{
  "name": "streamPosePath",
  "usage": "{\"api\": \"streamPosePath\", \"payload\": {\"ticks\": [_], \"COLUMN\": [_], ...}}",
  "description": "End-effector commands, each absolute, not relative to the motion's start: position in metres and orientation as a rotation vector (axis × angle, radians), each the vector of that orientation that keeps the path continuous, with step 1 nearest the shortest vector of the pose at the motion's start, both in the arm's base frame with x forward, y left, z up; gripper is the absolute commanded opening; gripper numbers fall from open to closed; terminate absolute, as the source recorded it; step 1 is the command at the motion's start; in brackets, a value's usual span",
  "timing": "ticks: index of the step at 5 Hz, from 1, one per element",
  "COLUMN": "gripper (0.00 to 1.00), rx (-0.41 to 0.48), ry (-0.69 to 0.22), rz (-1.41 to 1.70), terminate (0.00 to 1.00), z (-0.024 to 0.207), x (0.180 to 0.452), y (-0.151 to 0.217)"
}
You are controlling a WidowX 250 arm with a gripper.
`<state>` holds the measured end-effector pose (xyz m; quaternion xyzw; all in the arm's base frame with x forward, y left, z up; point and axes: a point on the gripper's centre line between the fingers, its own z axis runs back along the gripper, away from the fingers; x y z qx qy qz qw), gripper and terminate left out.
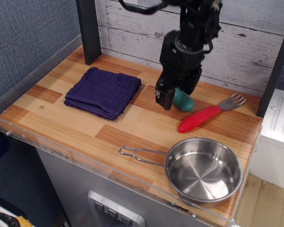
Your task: Put the pickle on the other side of the purple rag, in the corner.
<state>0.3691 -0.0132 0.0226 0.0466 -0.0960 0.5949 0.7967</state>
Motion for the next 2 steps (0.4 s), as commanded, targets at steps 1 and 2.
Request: {"api": "streamPosePath", "payload": {"ticks": [1,2], "gripper": [1.0,0.0], "rx": [-0.037,-0.057], "ry": [-0.254,-0.27], "rz": [1.274,1.248], "terminate": [0.0,0.0], "z": [0.0304,0.0309], "x": [0.3806,0.3829], "y": [-0.0082,-0.0095]}}
